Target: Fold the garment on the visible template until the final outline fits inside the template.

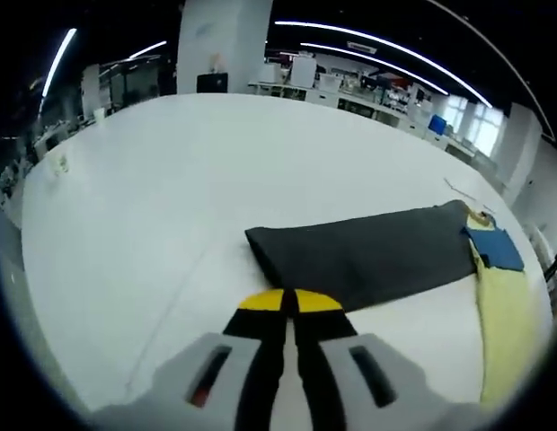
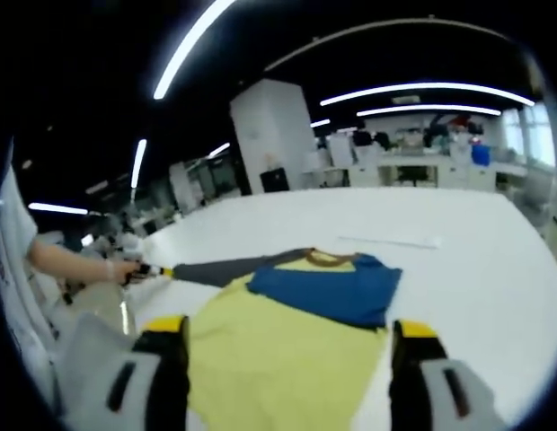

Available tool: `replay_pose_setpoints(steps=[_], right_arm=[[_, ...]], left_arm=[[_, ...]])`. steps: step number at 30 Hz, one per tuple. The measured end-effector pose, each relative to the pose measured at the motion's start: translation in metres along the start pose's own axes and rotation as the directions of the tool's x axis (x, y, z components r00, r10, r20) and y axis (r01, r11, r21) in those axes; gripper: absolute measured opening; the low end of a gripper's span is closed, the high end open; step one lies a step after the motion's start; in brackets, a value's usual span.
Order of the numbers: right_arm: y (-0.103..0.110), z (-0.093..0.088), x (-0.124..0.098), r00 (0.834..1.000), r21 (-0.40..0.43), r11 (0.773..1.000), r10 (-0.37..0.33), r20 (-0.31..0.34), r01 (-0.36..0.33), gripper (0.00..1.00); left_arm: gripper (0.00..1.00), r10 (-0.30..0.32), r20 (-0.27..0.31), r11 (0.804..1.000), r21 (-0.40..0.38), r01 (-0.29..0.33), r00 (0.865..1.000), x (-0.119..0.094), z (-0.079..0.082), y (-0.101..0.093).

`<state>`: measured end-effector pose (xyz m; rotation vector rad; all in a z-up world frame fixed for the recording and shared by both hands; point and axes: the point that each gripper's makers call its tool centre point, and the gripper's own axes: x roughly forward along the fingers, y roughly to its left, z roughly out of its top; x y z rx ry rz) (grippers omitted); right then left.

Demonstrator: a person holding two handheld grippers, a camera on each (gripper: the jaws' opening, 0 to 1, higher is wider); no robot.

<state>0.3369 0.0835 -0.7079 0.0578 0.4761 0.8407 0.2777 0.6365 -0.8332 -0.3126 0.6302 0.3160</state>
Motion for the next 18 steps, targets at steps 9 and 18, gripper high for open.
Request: replay_pose_setpoints(steps=[9,18], right_arm=[[-0.003,0.004,0.005,1.0,0.014,1.0,0.019,0.017,-0.019,0.92],[-0.003,-0.001,-0.002,0.999,0.024,0.999,0.027,0.02,-0.027,0.97]], left_arm=[[0.0,-0.207,0.071,0.976,0.085,0.201,0.976,-0.016,0.059,-0.081],[0.0,-0.41,0.088,0.905,0.165,0.393,0.908,-0.024,0.093,-0.205]])
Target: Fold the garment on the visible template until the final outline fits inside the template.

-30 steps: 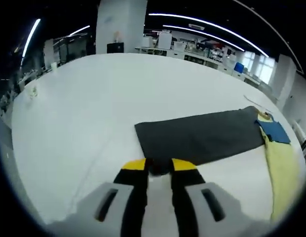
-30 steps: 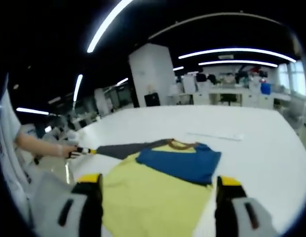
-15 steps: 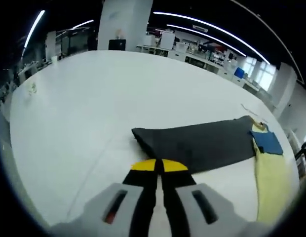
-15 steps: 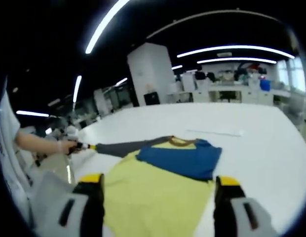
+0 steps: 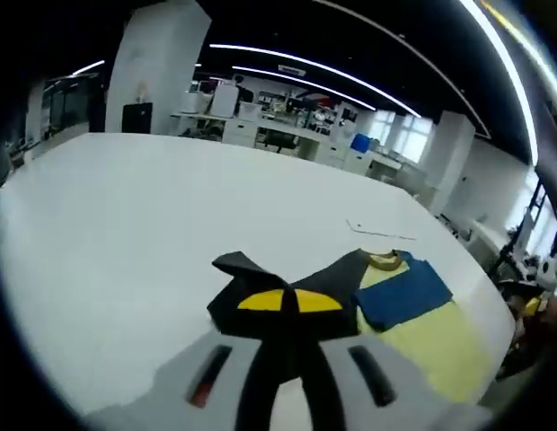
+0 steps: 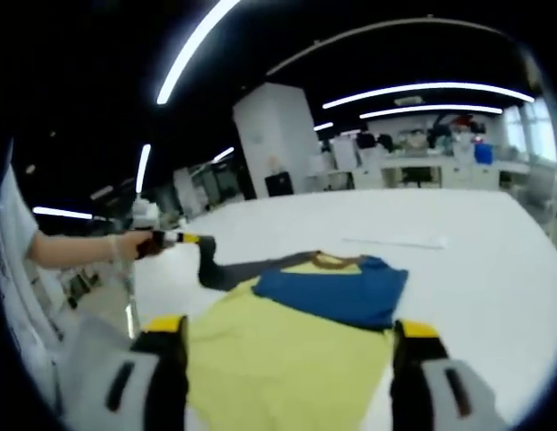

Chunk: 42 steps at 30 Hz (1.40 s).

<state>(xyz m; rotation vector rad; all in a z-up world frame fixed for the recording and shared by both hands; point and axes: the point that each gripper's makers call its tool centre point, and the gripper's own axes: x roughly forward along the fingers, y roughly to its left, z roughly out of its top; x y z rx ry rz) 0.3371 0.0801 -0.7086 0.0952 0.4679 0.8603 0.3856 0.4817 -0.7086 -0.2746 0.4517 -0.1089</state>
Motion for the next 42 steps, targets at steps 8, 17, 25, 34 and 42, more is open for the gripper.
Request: replay_pose_setpoints(steps=[8,17,25,34,42], right_arm=[[-0.004,-0.01,-0.019,1.0,0.014,0.999,-0.031,0.004,0.031,0.98],[-0.02,-0.025,-0.037,0.997,0.05,0.996,-0.075,-0.011,0.075,0.98],[-0.026,-0.035,-0.037,0.995,0.084,0.992,-0.092,-0.028,0.094,0.97],[-0.032,-0.039,-0.033,0.994,0.104,0.989,-0.103,-0.038,0.106,0.97],[-0.04,-0.049,-0.044,0.99,0.115,0.984,-0.13,-0.059,0.136,0.97]], left_arm=[[0.0,-0.143,-0.009,0.989,-0.03,0.143,0.99,0.054,0.026,-0.078],[0.0,-0.273,-0.045,0.961,-0.047,0.271,0.961,0.109,0.021,-0.138],[0.0,-0.373,-0.064,0.928,-0.036,0.371,0.926,0.137,0.019,-0.193],[0.0,-0.447,-0.111,0.894,-0.055,0.444,0.887,0.172,-0.01,-0.255],[0.0,-0.508,-0.186,0.861,-0.069,0.505,0.841,0.189,-0.056,-0.306]])
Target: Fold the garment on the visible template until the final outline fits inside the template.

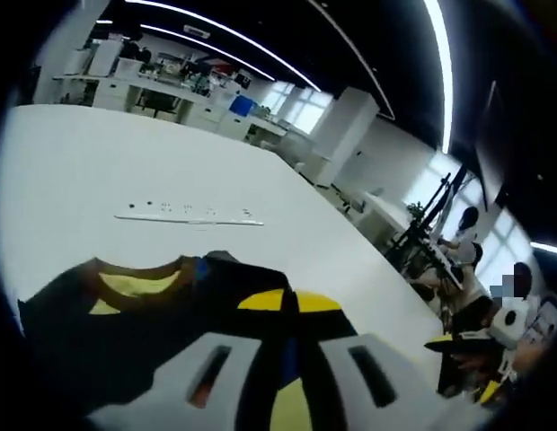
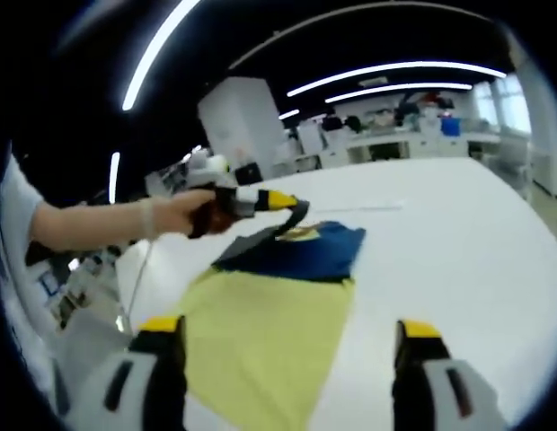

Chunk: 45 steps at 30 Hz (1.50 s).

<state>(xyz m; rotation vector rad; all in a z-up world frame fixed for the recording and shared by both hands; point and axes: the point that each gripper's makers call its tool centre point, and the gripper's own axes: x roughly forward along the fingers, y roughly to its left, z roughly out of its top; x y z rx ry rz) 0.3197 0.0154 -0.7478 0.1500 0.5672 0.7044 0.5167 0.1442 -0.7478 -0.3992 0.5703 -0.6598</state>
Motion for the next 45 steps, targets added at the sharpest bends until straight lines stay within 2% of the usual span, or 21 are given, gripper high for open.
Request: replay_pose_setpoints(steps=[4,7,14,17,22,23,25,26,27,29,30,31,35,38,41,45], right_arm=[[-0.002,-0.003,-0.004,1.0,0.013,1.0,-0.011,0.0,0.011,0.96],[-0.005,-0.004,-0.005,1.0,0.017,1.0,-0.016,-0.005,0.016,0.96],[-0.001,-0.007,-0.004,1.0,0.03,0.999,-0.01,-0.004,0.011,0.96],[0.0,-0.008,-0.003,1.0,0.036,0.999,-0.008,-0.004,0.008,0.96],[0.0,-0.01,-0.003,1.0,0.039,0.999,-0.011,-0.013,0.011,0.96],[0.0,-0.011,-0.003,1.0,0.043,0.999,-0.01,-0.013,0.011,0.96],[0.0,-0.011,-0.003,1.0,0.045,0.999,-0.011,-0.014,0.012,0.96],[0.0,-0.01,-0.003,1.0,0.042,0.999,-0.011,-0.014,0.012,0.96],[0.0,-0.01,-0.003,1.0,0.042,0.999,-0.011,-0.014,0.012,0.96],[0.001,-0.009,-0.002,1.0,0.045,0.999,-0.01,-0.011,0.011,0.96],[0.002,-0.009,-0.001,1.0,0.046,0.999,-0.008,-0.011,0.008,0.96],[0.002,-0.009,0.0,1.0,0.046,0.999,-0.007,-0.01,0.007,0.96],[0.006,-0.008,0.002,1.0,0.04,0.999,0.003,-0.012,-0.003,0.96],[0.008,-0.007,0.004,1.0,0.037,0.999,0.008,-0.011,-0.008,0.96],[0.008,-0.005,0.006,1.0,0.035,0.999,0.014,-0.009,-0.014,0.96],[0.011,-0.005,0.009,1.0,0.03,0.999,0.024,-0.01,-0.023,0.96]], left_arm=[[0.0,-0.011,-0.054,1.0,0.023,0.012,0.998,0.011,-0.02,-0.007],[0.0,-0.014,-0.069,1.0,0.012,0.015,0.997,0.016,-0.03,-0.008],[0.0,-0.034,-0.1,0.999,0.014,0.036,0.994,0.031,-0.045,-0.02],[0.0,-0.028,-0.135,0.999,0.029,0.032,0.99,0.037,-0.059,-0.018],[0.0,-0.013,-0.157,0.999,0.049,0.021,0.987,0.039,-0.067,-0.012],[0.0,-0.01,-0.149,0.997,0.07,0.02,0.989,0.039,-0.067,-0.011],[0.01,-0.052,-0.127,0.99,0.121,0.067,0.991,0.04,-0.061,-0.019],[0.04,-0.055,-0.132,0.99,0.118,0.071,0.99,0.038,-0.062,-0.022],[0.11,-0.051,-0.132,0.99,0.121,0.067,0.99,0.037,-0.062,-0.024],[0.37,-0.031,-0.11,0.985,0.167,0.049,0.994,0.035,-0.058,-0.025],[0.45,-0.03,-0.108,0.984,0.17,0.048,0.994,0.035,-0.057,-0.024],[0.49,-0.025,-0.111,0.983,0.179,0.045,0.994,0.036,-0.055,-0.019],[0.4,0.009,-0.113,0.968,0.249,0.019,0.994,0.02,-0.047,-0.01],[0.42,0.04,-0.101,0.966,0.258,-0.012,0.994,0.003,-0.038,0.007],[0.38,0.081,-0.086,0.962,0.266,-0.055,0.993,-0.015,-0.031,0.025],[0.38,0.12,-0.076,0.962,0.254,-0.097,0.99,-0.036,-0.024,0.046]])
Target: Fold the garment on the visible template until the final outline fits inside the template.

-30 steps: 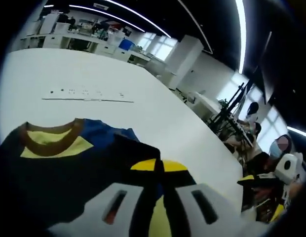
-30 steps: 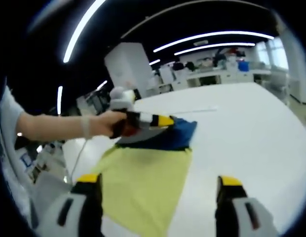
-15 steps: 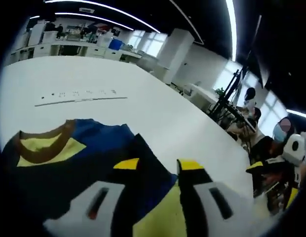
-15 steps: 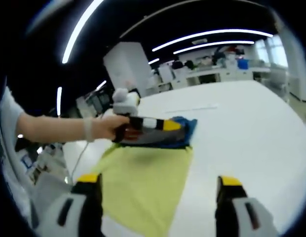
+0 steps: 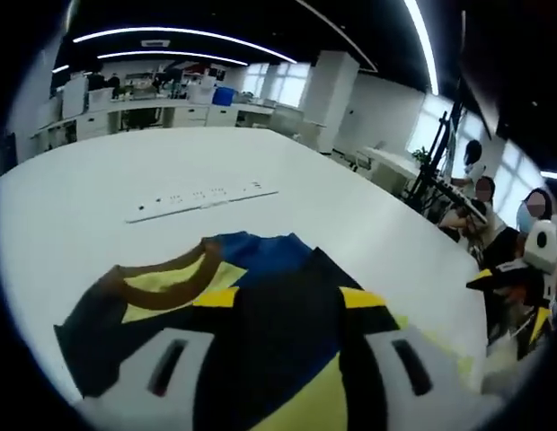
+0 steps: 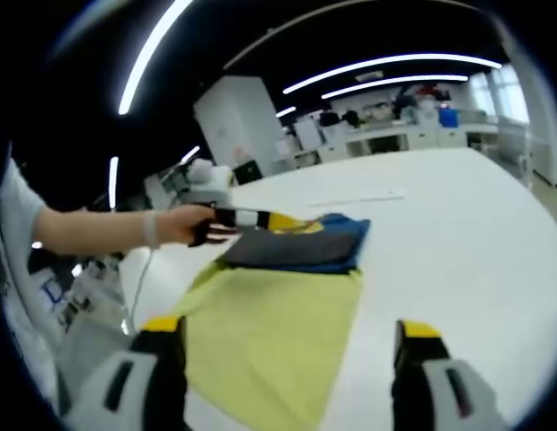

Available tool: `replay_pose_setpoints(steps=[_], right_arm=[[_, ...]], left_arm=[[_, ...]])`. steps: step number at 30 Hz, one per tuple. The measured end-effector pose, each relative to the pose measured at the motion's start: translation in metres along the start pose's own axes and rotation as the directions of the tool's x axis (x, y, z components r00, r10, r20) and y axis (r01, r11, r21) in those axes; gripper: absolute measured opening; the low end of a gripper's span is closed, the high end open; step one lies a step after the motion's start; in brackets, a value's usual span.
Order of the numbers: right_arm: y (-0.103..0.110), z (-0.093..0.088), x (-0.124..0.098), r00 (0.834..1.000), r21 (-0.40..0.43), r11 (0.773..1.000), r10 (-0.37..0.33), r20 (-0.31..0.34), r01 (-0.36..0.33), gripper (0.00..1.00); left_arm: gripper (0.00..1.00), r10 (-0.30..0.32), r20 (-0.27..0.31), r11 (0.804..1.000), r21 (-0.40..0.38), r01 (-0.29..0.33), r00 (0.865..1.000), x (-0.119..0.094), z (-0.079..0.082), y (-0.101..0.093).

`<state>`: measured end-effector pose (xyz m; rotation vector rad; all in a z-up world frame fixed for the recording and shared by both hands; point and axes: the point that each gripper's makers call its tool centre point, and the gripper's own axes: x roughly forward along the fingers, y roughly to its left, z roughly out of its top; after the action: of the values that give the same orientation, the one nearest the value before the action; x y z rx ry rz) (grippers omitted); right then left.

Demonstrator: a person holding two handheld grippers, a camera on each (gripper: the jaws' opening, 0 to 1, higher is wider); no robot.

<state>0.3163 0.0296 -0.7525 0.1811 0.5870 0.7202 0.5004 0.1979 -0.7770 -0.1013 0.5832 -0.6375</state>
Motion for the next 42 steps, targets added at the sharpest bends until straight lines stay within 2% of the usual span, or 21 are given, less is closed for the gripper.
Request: replay_pose_setpoints(steps=[7,13,16,18,20,22,23,24,26,28,33,34,36,38,39,41,42], right_arm=[[0.005,0.0,0.004,1.0,-0.006,1.0,0.013,-0.005,-0.013,0.96],[0.01,0.0,0.007,1.0,-0.006,1.0,0.025,-0.002,-0.025,0.96],[0.011,-0.001,0.008,0.999,-0.006,0.999,0.032,-0.005,-0.032,0.96],[0.013,-0.002,0.009,0.999,-0.012,0.999,0.035,-0.008,-0.035,0.96],[0.015,-0.002,0.01,0.999,-0.012,0.999,0.038,-0.007,-0.038,0.96],[0.017,-0.001,0.01,0.999,-0.012,0.999,0.041,-0.002,-0.041,0.96],[0.017,0.0,0.01,0.999,-0.013,0.999,0.042,-0.001,-0.042,0.96],[0.017,-0.001,0.011,0.999,-0.013,0.999,0.042,-0.001,-0.042,0.96],[0.017,-0.001,0.011,0.999,-0.014,0.999,0.043,-0.002,-0.043,0.96],[0.017,-0.002,0.011,0.999,-0.013,0.999,0.043,-0.004,-0.043,0.96],[0.018,-0.004,0.01,0.999,-0.011,0.999,0.043,-0.007,-0.043,0.96],[0.018,-0.004,0.01,0.999,-0.01,0.999,0.042,-0.008,-0.042,0.96],[0.017,-0.004,0.01,0.999,-0.013,0.999,0.039,-0.008,-0.039,0.96],[0.017,-0.003,0.008,0.999,-0.009,0.999,0.034,-0.004,-0.034,0.96],[0.017,-0.003,0.008,0.999,-0.006,0.999,0.034,-0.002,-0.034,0.96],[0.015,-0.003,0.008,1.0,-0.005,1.0,0.029,-0.001,-0.029,0.96],[0.014,-0.004,0.008,1.0,-0.006,1.0,0.027,-0.003,-0.027,0.95]], left_arm=[[0.37,0.103,-0.023,0.995,0.007,-0.103,0.994,-0.04,-0.014,0.047],[0.36,0.199,-0.037,0.98,-0.02,-0.2,0.979,-0.079,-0.029,0.086],[0.34,0.228,-0.054,0.973,-0.011,-0.229,0.972,-0.092,-0.038,0.092],[0.33,0.255,-0.056,0.966,-0.036,-0.257,0.965,-0.102,-0.042,0.105],[0.32,0.273,-0.062,0.959,-0.056,-0.276,0.96,-0.109,-0.046,0.111],[0.28,0.286,-0.103,0.955,-0.054,-0.293,0.953,-0.114,-0.058,0.117],[0.26,0.294,-0.11,0.952,-0.053,-0.301,0.949,-0.116,-0.061,0.119],[0.24,0.299,-0.113,0.95,-0.06,-0.307,0.947,-0.118,-0.061,0.113],[0.22,0.3,-0.127,0.946,-0.086,-0.312,0.945,-0.121,-0.067,0.118],[0.2,0.298,-0.137,0.945,-0.095,-0.312,0.945,-0.12,-0.07,0.113],[0.13,0.295,-0.142,0.937,-0.149,-0.315,0.945,-0.119,-0.079,0.118],[0.13,0.296,-0.146,0.936,-0.154,-0.318,0.944,-0.118,-0.08,0.117],[0.18,0.316,-0.182,0.925,-0.158,-0.344,0.931,-0.119,-0.088,0.12],[0.19,0.317,-0.184,0.922,-0.172,-0.348,0.93,-0.119,-0.089,0.121],[0.12,0.311,-0.182,0.919,-0.194,-0.344,0.933,-0.12,-0.088,0.119],[0.01,0.306,-0.177,0.923,-0.187,-0.337,0.935,-0.121,-0.088,0.116],[0.0,0.303,-0.177,0.923,-0.191,-0.335,0.936,-0.121,-0.089,0.116]])
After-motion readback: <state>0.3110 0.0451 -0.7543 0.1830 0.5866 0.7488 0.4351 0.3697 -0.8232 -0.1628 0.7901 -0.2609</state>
